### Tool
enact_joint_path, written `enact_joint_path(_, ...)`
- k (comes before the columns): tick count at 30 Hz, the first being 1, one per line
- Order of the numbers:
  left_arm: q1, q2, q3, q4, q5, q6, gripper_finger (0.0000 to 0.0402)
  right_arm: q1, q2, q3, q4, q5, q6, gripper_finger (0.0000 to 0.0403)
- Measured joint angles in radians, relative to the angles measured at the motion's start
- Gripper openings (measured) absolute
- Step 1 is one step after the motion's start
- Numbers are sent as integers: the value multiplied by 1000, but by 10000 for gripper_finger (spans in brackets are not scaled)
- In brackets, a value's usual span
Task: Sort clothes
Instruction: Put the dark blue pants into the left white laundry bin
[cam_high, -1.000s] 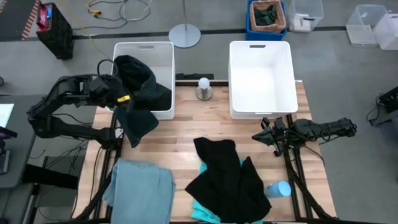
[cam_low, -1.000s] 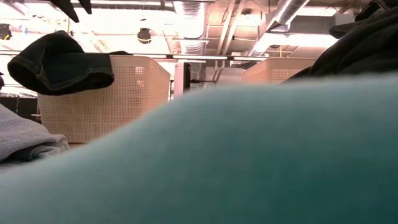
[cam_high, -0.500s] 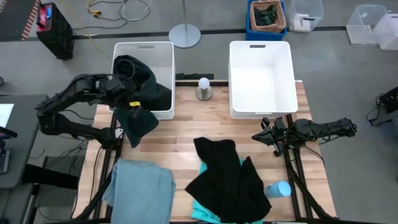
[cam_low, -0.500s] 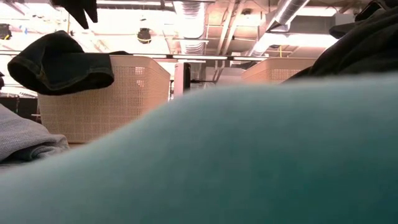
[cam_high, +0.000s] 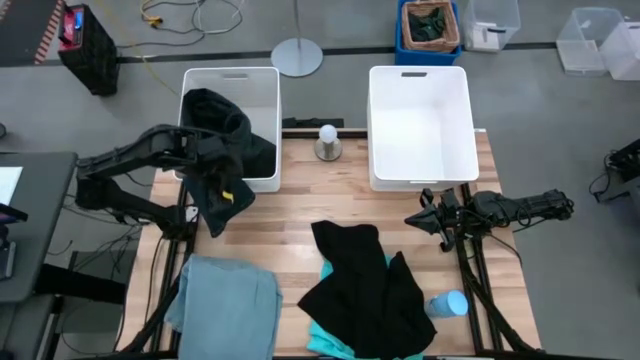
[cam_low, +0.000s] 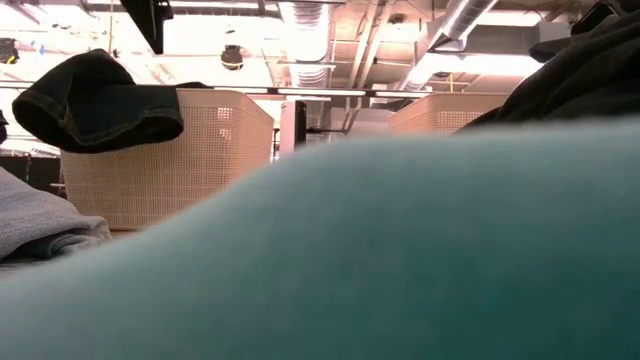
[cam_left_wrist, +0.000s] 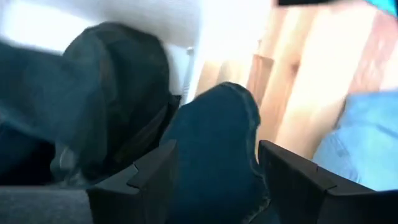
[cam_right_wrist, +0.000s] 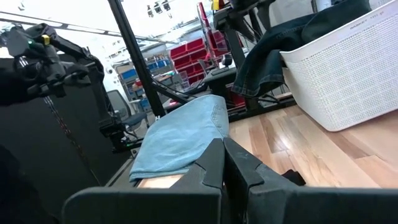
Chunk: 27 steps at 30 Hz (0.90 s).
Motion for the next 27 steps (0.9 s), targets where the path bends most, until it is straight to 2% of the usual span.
enact_joint_path(6,-72,0,0,0,73,141,216,0,0,0,-1,0,-5,24)
enact_joint_path(10,-123,2,0,0,75,221,216,-1,0,0,-2,0,-8,24)
enact_joint_path(17,-192,48,0,1,19,333,216,-1,0,0,-18,0,-11,24)
enact_joint_path(27,-235,242,0,0,-84,481,216,-1,0,0,-27,0,-10,24)
